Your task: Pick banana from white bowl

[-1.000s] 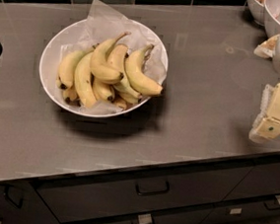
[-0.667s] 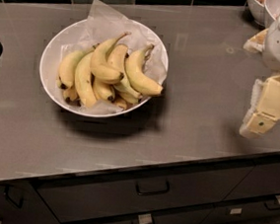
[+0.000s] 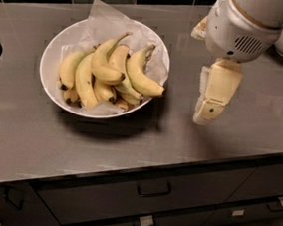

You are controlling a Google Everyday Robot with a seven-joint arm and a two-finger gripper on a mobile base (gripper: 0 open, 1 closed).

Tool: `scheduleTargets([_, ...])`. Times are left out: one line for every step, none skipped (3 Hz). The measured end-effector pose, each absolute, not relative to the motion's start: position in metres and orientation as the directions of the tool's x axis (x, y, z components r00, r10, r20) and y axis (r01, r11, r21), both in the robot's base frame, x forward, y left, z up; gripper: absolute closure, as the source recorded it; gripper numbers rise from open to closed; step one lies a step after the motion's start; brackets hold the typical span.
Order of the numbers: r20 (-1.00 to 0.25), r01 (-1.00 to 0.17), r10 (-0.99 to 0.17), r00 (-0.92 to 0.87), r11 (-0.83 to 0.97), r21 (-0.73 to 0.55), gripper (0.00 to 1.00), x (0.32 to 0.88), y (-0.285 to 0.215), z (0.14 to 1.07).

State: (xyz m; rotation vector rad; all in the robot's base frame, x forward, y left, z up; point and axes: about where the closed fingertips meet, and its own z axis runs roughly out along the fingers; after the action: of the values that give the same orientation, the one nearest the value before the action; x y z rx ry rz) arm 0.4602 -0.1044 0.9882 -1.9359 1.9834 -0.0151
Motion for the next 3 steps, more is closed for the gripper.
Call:
scheduleTargets([-0.252,-0.964,-0.968,0.011,0.057,-0.260,0.00,0.460,-0.104,0.988])
scheduleTargets([-0.258,-0.961,-0.965,0.044,0.030,-0.274,0.00,0.460,-0.092,0.990])
scheduleTargets([-0.278,-0.952,-0.952,0.129,-0.041,-0.304,0.00,0.458,-0.050,0.999])
